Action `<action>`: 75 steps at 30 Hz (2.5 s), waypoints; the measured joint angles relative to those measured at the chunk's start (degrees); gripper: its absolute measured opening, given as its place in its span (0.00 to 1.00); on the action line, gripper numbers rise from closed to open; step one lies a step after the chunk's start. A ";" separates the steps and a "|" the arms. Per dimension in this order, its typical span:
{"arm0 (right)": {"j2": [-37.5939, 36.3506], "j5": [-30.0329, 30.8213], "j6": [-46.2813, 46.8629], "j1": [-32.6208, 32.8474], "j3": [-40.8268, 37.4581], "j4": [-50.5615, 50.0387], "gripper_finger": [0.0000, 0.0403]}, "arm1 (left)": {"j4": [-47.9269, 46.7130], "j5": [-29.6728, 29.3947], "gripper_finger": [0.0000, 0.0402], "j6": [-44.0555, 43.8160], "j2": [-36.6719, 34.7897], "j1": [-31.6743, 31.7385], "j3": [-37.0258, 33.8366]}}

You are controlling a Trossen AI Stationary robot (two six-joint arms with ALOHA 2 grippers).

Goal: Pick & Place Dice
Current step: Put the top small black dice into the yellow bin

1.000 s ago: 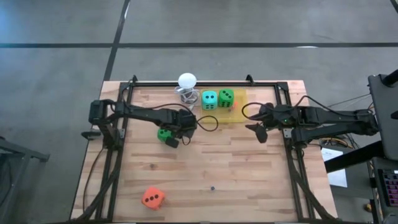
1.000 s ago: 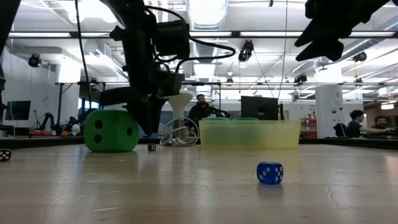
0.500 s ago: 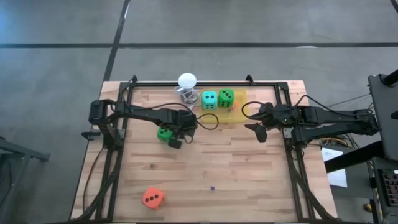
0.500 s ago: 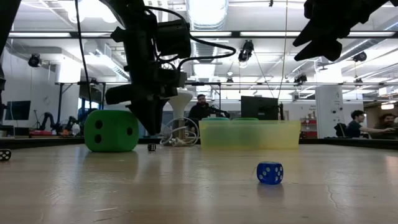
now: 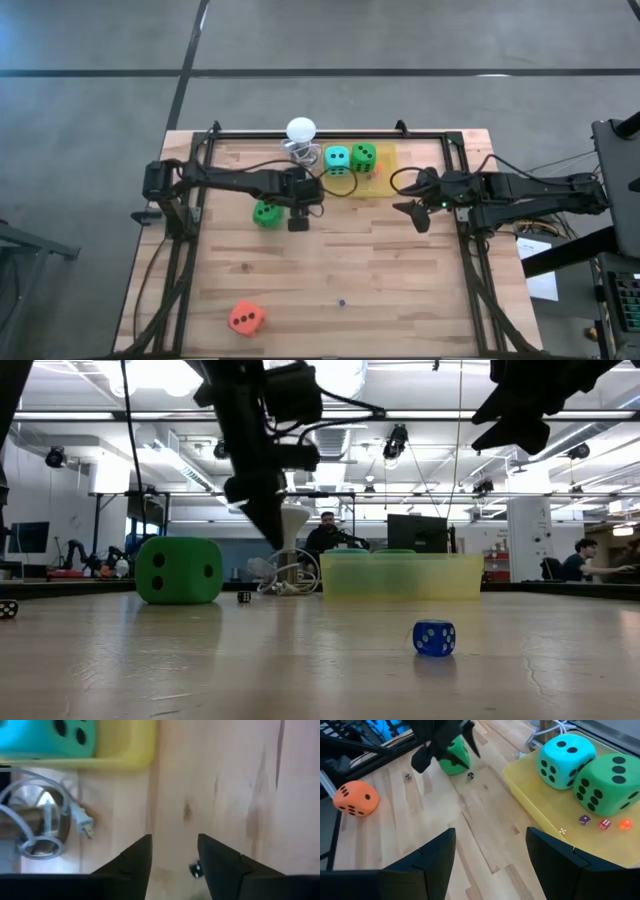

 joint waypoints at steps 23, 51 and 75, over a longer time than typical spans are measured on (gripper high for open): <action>0.00 0.11 -0.02 2.97 0.02 -0.09 0.58 | -0.96 4.00 0.75 15.01 0.15 -0.15 -6.58; -0.01 -0.09 1.52 3.12 0.02 1.15 0.57 | 6.53 7.85 0.73 19.72 0.92 1.95 -11.03; -0.02 -0.07 2.72 5.67 0.04 2.49 0.57 | 4.61 10.89 0.46 21.09 3.13 2.64 -10.87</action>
